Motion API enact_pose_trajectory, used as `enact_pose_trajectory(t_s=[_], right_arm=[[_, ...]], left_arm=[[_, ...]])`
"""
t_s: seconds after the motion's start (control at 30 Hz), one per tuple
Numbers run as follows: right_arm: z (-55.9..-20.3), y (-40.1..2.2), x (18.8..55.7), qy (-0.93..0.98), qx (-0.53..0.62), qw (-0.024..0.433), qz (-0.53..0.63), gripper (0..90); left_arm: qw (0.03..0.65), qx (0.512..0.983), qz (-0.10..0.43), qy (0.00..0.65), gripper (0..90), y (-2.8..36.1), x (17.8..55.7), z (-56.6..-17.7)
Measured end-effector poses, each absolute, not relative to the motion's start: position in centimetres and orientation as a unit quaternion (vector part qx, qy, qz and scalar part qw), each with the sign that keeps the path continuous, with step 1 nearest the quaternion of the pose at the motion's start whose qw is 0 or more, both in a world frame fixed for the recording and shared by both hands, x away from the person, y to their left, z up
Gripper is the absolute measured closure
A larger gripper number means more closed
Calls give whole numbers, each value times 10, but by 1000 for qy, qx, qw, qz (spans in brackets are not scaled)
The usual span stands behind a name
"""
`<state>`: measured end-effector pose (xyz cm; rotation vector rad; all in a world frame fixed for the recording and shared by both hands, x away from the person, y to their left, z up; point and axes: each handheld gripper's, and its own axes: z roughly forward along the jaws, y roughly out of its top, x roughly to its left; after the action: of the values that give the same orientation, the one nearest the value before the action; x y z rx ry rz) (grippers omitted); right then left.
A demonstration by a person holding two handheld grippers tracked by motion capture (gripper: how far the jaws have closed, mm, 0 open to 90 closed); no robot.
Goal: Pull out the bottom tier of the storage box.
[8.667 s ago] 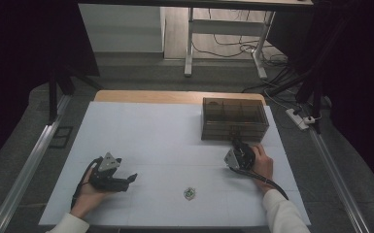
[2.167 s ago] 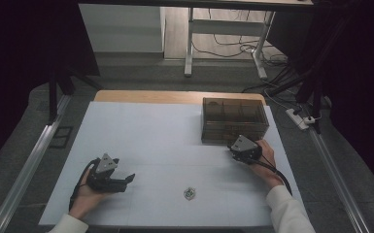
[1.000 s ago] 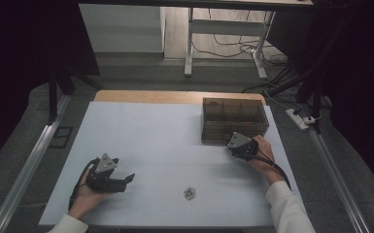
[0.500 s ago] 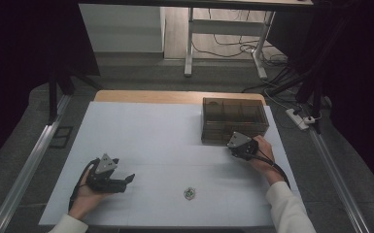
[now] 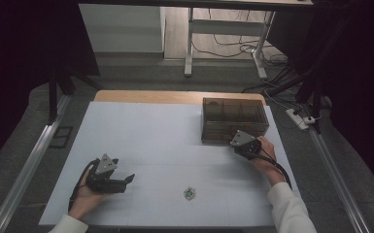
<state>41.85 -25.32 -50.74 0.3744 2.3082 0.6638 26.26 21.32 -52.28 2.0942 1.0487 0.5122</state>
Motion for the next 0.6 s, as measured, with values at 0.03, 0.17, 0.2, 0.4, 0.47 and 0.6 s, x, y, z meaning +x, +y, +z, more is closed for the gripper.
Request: enact_pose_trajectory(t_s=[0.03,0.17,0.2,0.4,0.47,0.6], right_arm=[[-507,-253,419,890,144,346,260,736],[-506,-251,419,894,139,339,260,723],[-506,-251,419,895,136,337,260,720],[-502,-254,418,906,131,307,260,726],[-501,-256,418,908,131,298,264,722],[-499,-258,419,912,132,283,265,695]], left_arm=[[363,814,199,408,166,213,263,-523],[363,813,199,409,166,213,263,-523],[363,813,199,409,166,213,263,-523],[363,814,199,408,166,214,263,-523],[363,814,200,407,166,214,263,-523],[363,814,200,407,167,214,262,-523]])
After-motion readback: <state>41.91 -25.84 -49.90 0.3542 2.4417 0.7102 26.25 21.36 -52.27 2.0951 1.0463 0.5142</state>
